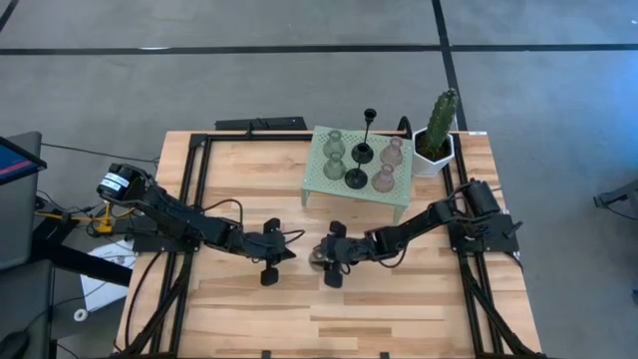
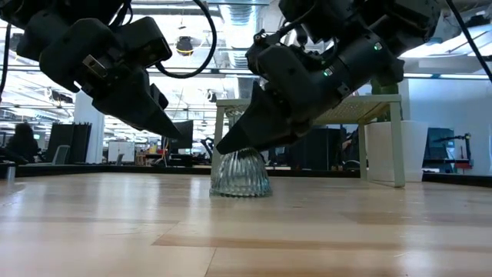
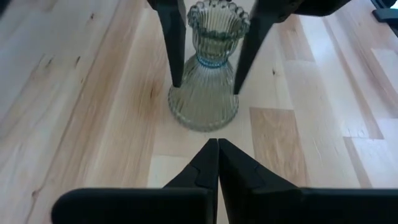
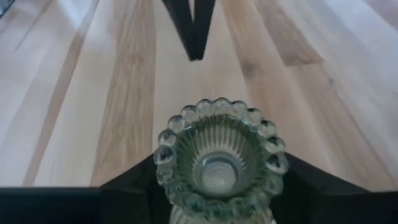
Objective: Pick & Place candle stick holders
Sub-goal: Put the green glass candle holder on the shelf aligned with the other green glass candle holders
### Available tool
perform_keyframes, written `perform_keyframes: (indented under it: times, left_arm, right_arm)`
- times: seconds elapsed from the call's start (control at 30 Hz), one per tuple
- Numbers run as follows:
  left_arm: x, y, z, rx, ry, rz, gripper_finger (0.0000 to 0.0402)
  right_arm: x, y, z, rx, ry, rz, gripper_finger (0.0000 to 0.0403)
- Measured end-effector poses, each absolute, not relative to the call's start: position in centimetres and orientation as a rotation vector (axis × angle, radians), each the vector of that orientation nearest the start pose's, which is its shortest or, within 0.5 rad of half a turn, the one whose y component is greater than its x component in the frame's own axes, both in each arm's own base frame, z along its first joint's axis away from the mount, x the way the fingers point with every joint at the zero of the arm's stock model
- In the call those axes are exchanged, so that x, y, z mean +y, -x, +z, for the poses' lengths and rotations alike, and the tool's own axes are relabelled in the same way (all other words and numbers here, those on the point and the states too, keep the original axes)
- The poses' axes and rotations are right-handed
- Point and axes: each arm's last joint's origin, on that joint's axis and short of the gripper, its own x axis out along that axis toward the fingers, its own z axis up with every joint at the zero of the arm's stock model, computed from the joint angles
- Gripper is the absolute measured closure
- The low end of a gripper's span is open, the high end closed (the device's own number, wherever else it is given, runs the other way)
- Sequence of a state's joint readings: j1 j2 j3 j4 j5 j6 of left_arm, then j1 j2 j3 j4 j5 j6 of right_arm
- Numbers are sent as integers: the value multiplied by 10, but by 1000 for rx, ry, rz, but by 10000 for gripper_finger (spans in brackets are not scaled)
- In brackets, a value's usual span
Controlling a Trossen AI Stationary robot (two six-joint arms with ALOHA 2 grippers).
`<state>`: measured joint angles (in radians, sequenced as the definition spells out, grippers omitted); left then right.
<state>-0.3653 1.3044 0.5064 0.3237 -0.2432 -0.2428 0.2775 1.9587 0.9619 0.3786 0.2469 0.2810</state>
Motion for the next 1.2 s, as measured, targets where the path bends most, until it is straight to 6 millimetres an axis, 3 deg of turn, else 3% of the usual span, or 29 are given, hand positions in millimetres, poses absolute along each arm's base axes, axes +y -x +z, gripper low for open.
perform_keyframes:
  times: [0.17, 0.33, 0.57, 0.73, 0.9, 1.07, 1.2]
  left_arm:
    - [-83, -236, 181, 464, 96, -64, 390]
    - [-83, -236, 181, 465, 98, -69, 390]
    - [-83, -236, 181, 465, 98, -69, 389]
    - [-83, -236, 182, 452, 102, -71, 389]
    - [-83, -238, 185, 420, 78, -82, 389]
    - [-84, -240, 186, 387, 35, -97, 365]
    - [-88, -251, 178, 339, -1, -117, 321]
  right_arm:
    - [94, -369, 118, 620, -132, -4, 156]
    - [90, -367, 117, 667, -133, 4, 143]
    - [85, -354, 149, 728, -117, -11, 143]
    - [82, -336, 179, 762, -87, -3, 143]
    - [82, -314, 195, 863, -64, -3, 143]
    - [90, -298, 205, 916, -75, 5, 159]
    - [96, -289, 209, 938, -90, 4, 207]
